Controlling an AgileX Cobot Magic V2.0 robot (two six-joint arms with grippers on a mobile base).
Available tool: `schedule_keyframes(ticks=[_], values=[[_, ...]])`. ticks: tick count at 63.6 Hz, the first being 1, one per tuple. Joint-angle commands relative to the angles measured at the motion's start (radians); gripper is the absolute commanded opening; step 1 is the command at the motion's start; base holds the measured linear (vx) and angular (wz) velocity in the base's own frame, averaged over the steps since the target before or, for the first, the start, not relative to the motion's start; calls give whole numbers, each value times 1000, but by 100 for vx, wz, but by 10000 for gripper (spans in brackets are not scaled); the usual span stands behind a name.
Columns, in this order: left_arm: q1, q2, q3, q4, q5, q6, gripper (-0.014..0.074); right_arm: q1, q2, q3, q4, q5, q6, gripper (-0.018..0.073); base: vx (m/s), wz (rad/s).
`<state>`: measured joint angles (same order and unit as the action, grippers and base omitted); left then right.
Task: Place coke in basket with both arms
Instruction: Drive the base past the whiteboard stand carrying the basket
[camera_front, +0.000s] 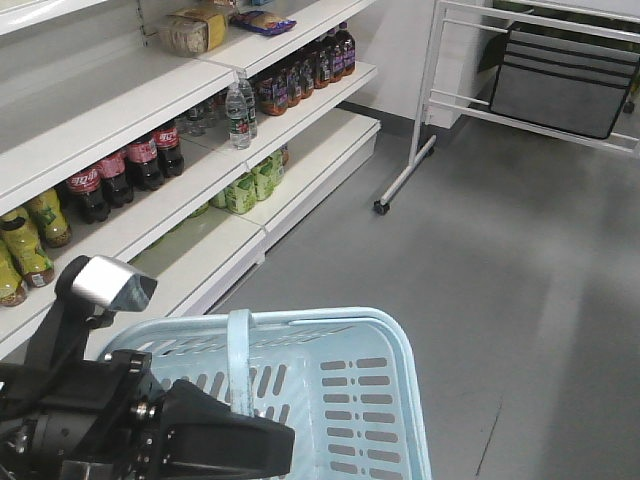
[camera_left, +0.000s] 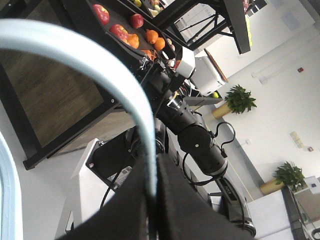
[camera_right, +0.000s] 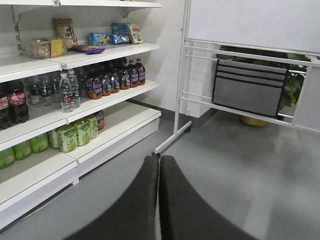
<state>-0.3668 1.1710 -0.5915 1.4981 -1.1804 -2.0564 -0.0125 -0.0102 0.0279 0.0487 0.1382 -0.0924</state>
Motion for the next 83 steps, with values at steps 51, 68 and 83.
schedule_keyframes(ticks=[51,68,83], values=[[-4,-22,-25,-83,-64,6,-7,-6,-19,11,-7,-74,-5,-5,-4,-15],[-4,-22,-25,-83,-65,6,-7,-6,-19,11,-7,-74,-5,-5,-3,-20],[-4,-22,-25,-84,-65,6,-7,-6,-19,11,-7,-74,-5,-5,2,-4]])
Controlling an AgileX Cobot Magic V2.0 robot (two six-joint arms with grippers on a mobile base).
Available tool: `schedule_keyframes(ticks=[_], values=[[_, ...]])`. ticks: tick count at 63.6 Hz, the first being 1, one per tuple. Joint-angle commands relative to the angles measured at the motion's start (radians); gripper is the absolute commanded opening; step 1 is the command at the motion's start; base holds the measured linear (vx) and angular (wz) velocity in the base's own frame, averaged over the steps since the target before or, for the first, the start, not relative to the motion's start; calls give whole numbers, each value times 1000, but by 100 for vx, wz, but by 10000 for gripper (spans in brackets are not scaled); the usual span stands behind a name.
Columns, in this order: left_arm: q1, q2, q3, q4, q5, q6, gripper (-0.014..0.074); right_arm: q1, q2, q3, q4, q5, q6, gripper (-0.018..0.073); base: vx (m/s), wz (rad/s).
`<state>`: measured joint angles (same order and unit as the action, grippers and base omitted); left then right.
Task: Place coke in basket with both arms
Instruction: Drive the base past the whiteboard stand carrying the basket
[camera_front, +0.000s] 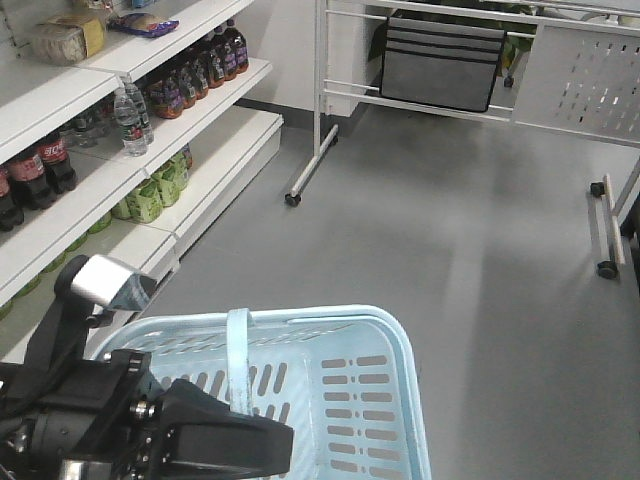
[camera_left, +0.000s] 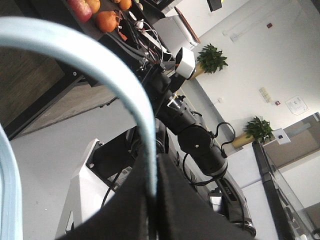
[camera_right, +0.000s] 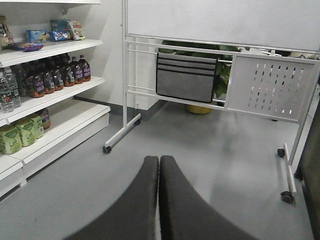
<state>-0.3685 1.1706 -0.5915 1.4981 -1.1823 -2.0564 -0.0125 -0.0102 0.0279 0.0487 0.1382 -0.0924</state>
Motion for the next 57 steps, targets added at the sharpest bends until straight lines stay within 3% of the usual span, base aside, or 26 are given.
schedule_keyframes(ticks=[1,57], values=[[-3,-22,-25,-84,-63,6,-7,-6,-19,11,-7,-74,-5,-5,2,-7],[-3,-22,-25,-83,-63,6,-6,-6,-19,11,-7,-74,-5,-5,8,-20]])
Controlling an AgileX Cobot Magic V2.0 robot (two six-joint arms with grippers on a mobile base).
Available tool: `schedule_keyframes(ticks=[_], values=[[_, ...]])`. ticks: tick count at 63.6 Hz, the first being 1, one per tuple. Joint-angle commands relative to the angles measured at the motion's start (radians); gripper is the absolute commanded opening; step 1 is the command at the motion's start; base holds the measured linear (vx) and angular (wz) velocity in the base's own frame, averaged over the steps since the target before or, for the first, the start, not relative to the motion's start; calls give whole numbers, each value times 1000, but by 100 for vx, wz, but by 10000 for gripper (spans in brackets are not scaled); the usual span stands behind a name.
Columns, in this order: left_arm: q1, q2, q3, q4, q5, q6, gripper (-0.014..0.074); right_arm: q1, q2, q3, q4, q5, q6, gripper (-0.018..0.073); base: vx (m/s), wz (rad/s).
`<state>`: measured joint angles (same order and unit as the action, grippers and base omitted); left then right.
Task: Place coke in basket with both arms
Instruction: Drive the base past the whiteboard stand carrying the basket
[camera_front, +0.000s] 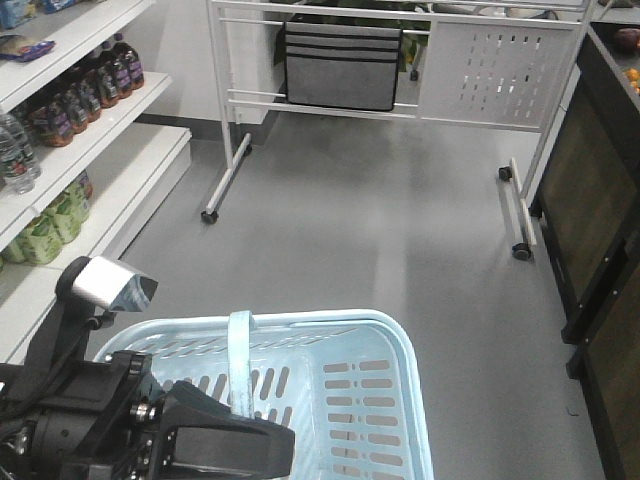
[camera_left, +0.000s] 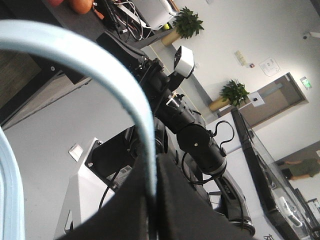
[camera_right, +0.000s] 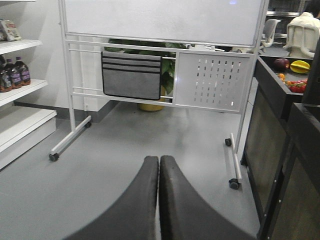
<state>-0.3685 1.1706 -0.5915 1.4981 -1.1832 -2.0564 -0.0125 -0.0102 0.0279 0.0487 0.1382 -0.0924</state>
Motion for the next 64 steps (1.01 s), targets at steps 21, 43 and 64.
schedule_keyframes(ticks=[21,43,64], values=[[-3,-22,-25,-83,-62,6,-6,-6,-19,11,-7,-74,-5,-5,16,-14],[-3,-22,-25,-83,-62,6,-6,-6,-19,11,-7,-74,-5,-5,20,-10],[-3,-22,-25,-83,-62,6,-6,-6,-19,11,-7,-74,-5,-5,23,-5]])
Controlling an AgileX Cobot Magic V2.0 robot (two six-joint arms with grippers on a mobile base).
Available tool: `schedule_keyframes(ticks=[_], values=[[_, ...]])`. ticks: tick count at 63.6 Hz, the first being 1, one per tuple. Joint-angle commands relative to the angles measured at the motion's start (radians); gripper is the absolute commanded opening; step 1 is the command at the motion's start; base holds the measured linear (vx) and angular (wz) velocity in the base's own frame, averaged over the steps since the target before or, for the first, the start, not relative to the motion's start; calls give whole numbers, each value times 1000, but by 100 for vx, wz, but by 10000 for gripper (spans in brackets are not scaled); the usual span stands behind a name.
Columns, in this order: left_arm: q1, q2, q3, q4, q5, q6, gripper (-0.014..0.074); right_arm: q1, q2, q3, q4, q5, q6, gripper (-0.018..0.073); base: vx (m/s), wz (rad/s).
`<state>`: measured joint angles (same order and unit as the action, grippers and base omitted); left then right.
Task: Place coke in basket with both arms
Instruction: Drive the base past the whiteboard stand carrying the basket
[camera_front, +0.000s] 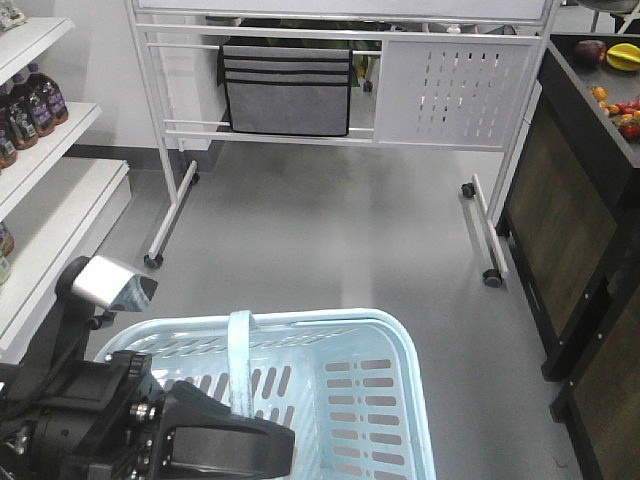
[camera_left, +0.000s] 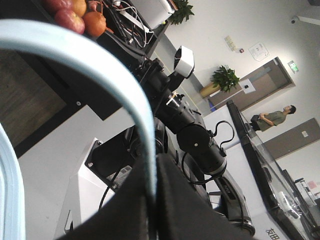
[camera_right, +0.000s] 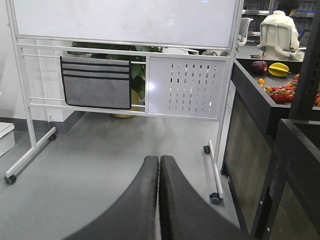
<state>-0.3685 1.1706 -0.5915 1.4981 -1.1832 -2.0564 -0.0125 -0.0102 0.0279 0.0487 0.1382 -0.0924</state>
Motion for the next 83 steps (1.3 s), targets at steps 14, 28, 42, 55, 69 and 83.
schedule_keyframes(ticks=[14,28,42,55,69,83], values=[[-3,-22,-25,-83,-62,6,-6,-6,-19,11,-7,-74,-5,-5,24,-2],[-3,-22,-25,-84,-62,6,-6,-6,-19,11,-7,-74,-5,-5,24,-3],[-3,-22,-25,-83,-62,6,-6,-6,-19,11,-7,-74,-5,-5,25,-5],[-3,-22,-25,-83,-62,6,-6,-6,-19,11,-7,-74,-5,-5,27,-7],[-3,-22,-25,-83,-62,6,-6,-6,-19,11,-7,-74,-5,-5,27,-7],[-3,-22,-25,-83,-62,6,-6,-6,-19,11,-7,-74,-5,-5,27,-2]])
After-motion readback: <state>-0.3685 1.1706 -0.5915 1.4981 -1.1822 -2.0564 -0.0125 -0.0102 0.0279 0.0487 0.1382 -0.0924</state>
